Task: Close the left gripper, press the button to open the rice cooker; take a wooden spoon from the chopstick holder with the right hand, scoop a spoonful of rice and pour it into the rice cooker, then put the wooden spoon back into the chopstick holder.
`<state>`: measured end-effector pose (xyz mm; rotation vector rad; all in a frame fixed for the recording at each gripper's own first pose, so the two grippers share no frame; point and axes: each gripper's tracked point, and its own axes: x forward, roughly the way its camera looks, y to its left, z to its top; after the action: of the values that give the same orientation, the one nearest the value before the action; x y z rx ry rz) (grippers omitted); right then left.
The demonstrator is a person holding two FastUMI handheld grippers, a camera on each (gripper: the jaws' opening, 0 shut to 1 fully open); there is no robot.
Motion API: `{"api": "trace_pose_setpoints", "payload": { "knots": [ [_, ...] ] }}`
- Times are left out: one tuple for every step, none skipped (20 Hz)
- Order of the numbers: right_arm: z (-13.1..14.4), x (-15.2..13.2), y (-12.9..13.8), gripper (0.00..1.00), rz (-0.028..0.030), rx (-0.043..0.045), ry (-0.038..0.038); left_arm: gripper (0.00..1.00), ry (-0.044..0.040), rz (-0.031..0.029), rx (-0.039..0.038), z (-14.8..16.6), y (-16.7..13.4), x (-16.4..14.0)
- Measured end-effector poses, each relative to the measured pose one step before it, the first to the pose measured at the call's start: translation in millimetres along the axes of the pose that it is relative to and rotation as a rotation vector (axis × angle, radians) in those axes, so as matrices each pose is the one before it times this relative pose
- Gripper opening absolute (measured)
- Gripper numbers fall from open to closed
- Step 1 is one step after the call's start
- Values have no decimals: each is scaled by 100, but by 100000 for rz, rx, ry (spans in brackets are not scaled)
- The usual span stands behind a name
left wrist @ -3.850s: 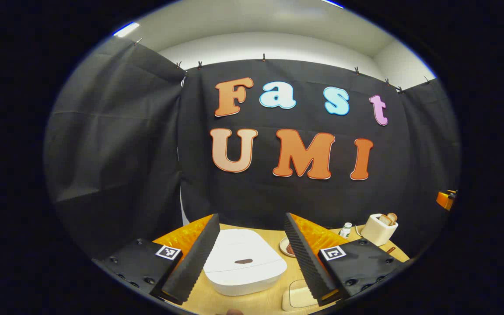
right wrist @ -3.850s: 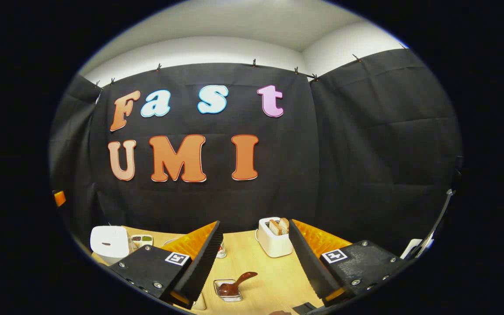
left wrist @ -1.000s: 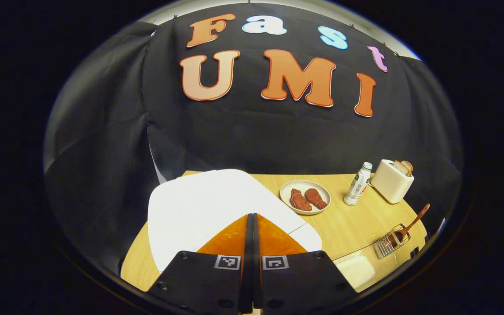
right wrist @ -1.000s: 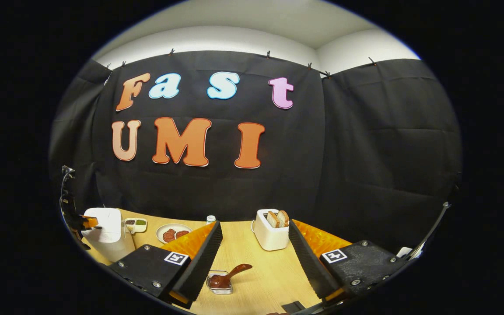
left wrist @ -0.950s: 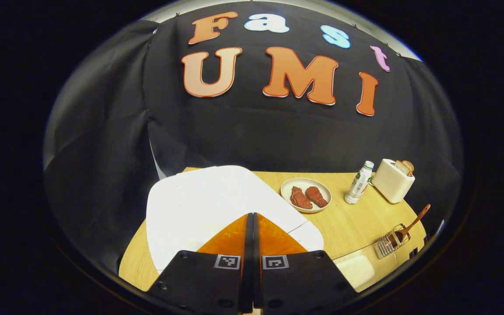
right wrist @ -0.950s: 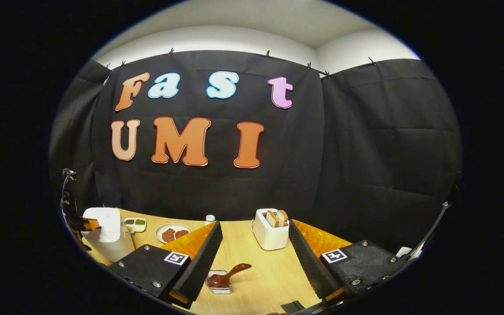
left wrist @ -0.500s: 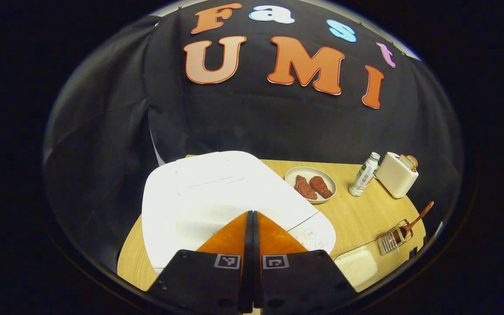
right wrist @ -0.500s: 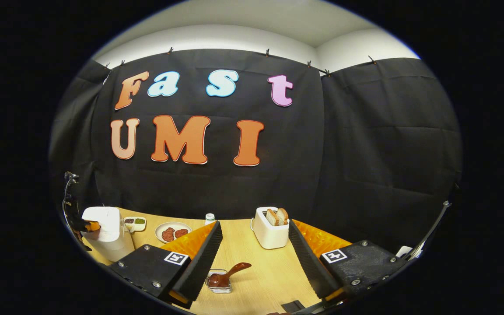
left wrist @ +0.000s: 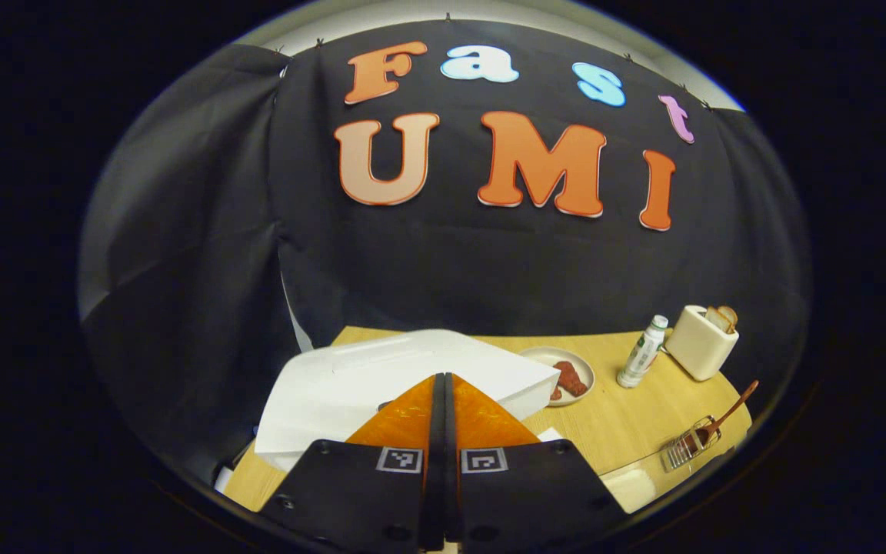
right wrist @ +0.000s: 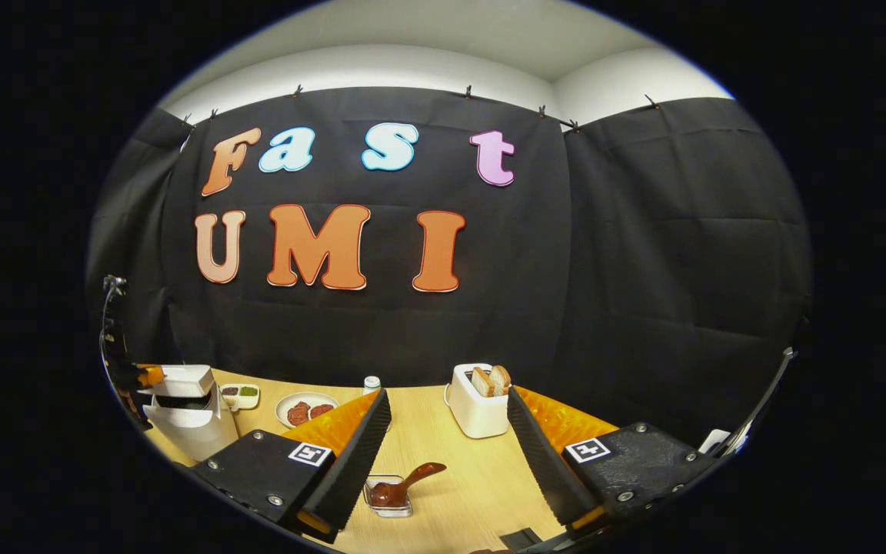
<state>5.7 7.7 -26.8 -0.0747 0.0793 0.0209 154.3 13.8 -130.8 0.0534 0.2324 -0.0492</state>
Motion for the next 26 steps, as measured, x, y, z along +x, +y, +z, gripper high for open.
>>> {"api": "trace_pose_setpoints", "payload": {
  "knots": [
    [50,-39,70,95,137,159,-248,5,-4501,769,302,2046,228,-783],
    [47,86,97,95,169,-29,-273,5,-3368,32,-335,1878,109,-977],
    [33,8,82,95,219,-233,-393,5,-3085,108,-555,980,-176,-523],
    [123,-6,142,95,338,-197,-629,5,-2656,563,-135,1315,131,-689],
    [109,94,46,95,194,-88,-494,5,-2534,395,400,1379,188,-820],
    [14,32,110,95,163,-53,-182,5,-2102,477,1003,1057,122,-747],
    [-1,141,67,95,180,-83,-108,5,-1604,588,1209,937,187,-681],
    [-4,38,93,95,84,1,-72,5,-1047,630,496,815,112,-579],
    [-51,-61,18,95,-7,168,-303,5,-414,61,347,532,31,-457],
    [86,42,43,95,143,223,-359,5,-277,75,112,223,-25,-532],
    [-26,103,173,95,283,128,-147,5,-415,258,44,224,114,-289],
    [-29,50,200,95,446,-35,-111,5,-113,279,175,129,119,-387],
    [20,57,142,95,286,-241,-147,5,13,545,214,9,179,-351],
    [-9,-11,108,95,225,-396,-151,6,330,526,-301,-179,86,-98],
    [-70,66,-26,95,-63,-391,-169,6,738,-460,-300,-176,-17,-522],
    [-44,23,7,95,-129,-338,-149,11,839,294,-288,-203,203,-219],
    [-39,-21,50,95,204,-343,-141,16,200,506,-484,-36,194,-163],
    [45,34,50,95,222,-381,-179,22,-326,1037,-433,-22,411,-181],
    [-153,162,19,95,118,-419,-183,28,-246,602,-341,178,265,-273],
    [-220,81,64,95,330,-436,-98,43,-449,609,238,87,242,-213],
    [-243,196,182,95,140,-374,-186,58,-752,748,1049,90,254,-255],
    [-238,217,-80,95,-294,-418,-549,73,-440,467,588,94,246,-210],
    [-372,256,-95,95,-281,-427,-276,75,-211,566,-239,84,128,-246],
    [-439,313,190,95,574,-130,61,80,-255,563,-669,10,118,-182],
    [-652,259,359,95,1155,284,541,85,-456,1069,-767,124,324,-264],
    [-674,258,297,95,1174,649,764,90,-521,882,-626,224,397,-202]
  ]
}}
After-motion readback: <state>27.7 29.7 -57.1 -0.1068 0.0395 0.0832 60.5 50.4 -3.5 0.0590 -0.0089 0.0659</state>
